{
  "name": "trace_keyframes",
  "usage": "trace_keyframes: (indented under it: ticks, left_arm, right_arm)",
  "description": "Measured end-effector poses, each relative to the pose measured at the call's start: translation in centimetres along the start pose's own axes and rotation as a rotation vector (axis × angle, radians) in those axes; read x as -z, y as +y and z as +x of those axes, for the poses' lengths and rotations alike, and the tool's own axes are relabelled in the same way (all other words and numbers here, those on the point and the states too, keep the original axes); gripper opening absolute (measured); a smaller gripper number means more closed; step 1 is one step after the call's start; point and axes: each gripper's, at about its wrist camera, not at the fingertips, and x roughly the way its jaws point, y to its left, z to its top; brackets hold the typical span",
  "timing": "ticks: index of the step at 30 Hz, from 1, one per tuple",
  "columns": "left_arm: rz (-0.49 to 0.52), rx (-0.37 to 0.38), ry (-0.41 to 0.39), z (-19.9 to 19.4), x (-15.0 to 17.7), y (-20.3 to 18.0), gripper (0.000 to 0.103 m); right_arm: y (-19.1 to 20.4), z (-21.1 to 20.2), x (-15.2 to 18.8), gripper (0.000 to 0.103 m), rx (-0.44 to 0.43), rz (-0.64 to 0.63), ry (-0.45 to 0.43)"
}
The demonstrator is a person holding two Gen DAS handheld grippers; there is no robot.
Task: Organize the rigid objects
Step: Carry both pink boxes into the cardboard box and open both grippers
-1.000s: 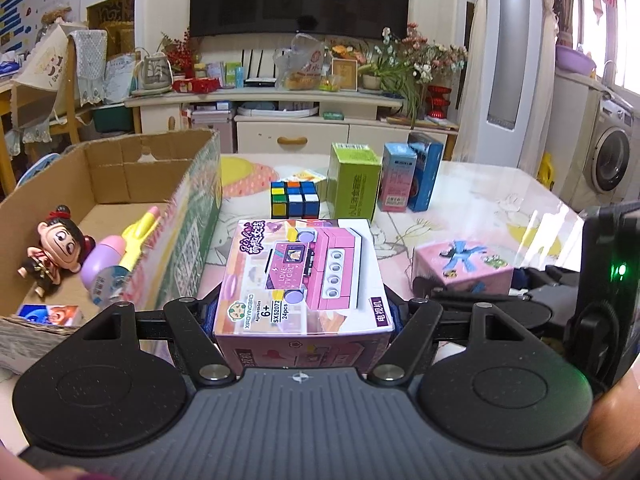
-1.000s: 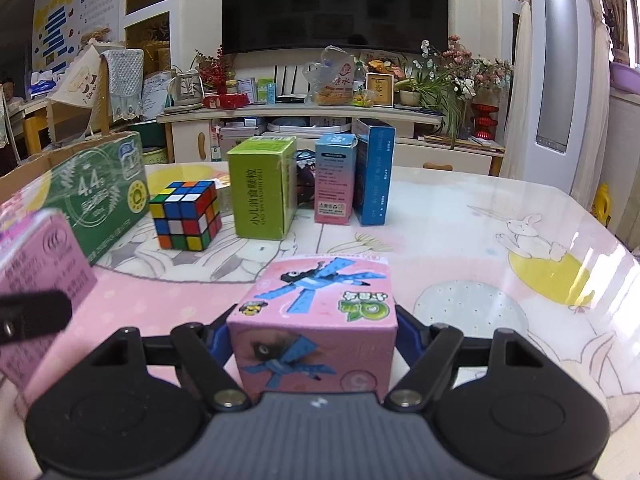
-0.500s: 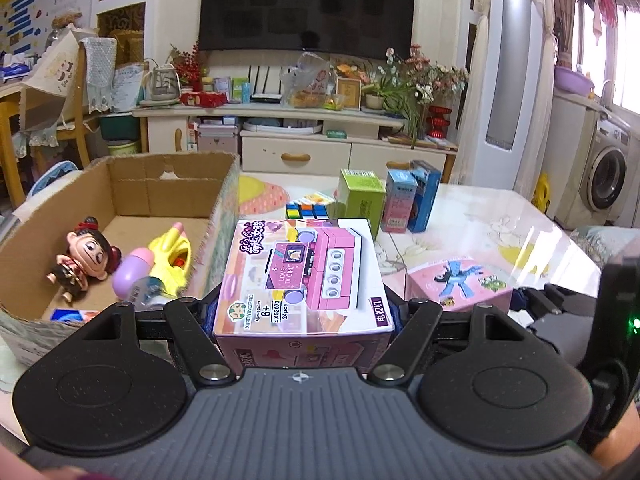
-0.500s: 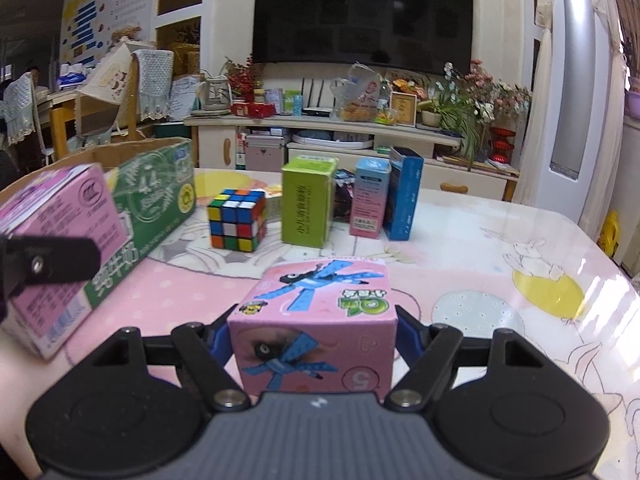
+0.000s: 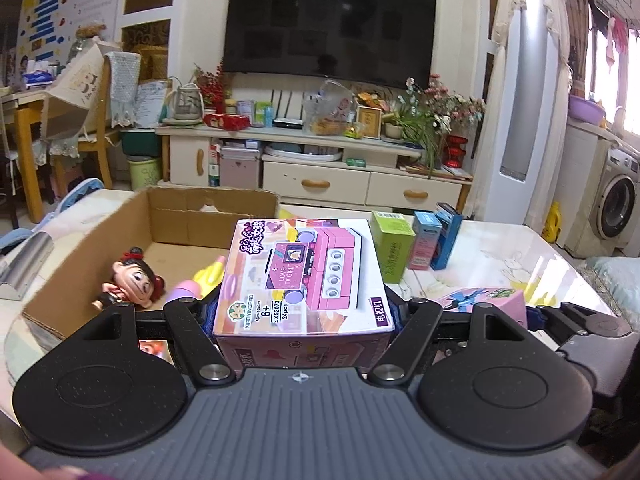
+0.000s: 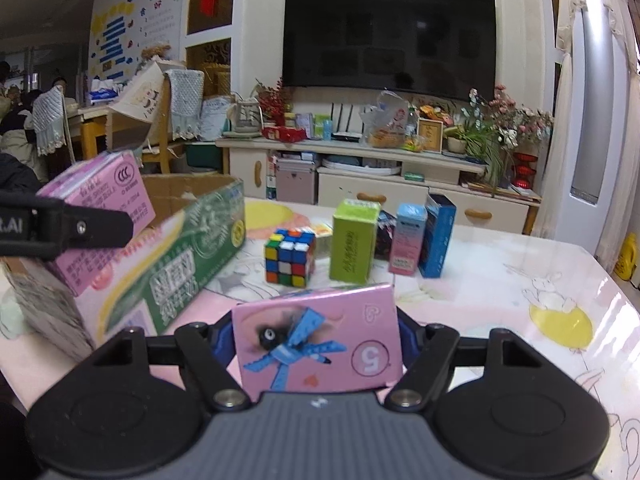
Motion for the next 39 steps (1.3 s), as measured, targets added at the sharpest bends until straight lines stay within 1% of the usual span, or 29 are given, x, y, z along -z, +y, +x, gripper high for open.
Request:
trace_keyframes:
  ticks: [10, 19, 28, 35, 39]
  left_arm:
    - [-0.060, -0.059, -0.018, 0.0, -1.1, 2.9, 0.089]
    - [-0.116, -0.143, -0.009, 0.8, -1.6, 6.0, 0.089]
    - [-0.133, -0.195, 0.035, 1.9, -1.3, 6.9, 0.089]
    - [-0.139, -0.211, 0.059, 2.0, -1.2, 6.8, 0.089]
    - [-0.143, -0.217, 0.074, 1.9, -1.1, 6.9, 0.089]
  right_arm:
    - [2.7, -0.2, -2.1, 0.073, -0.073, -0.005, -0.031]
    - [5.0, 1.4, -4.6, 0.073, -0.152, 0.005, -0.062]
    - [8.1, 3.5, -6.8, 0.073, -0.234, -0.014, -0.082]
    - [9.9, 5.4, -7.5, 0.073, -0.268, -0.030, -0.057]
    - [10.6, 5.9, -7.4, 0.073, -0.276, -0.035, -0.040]
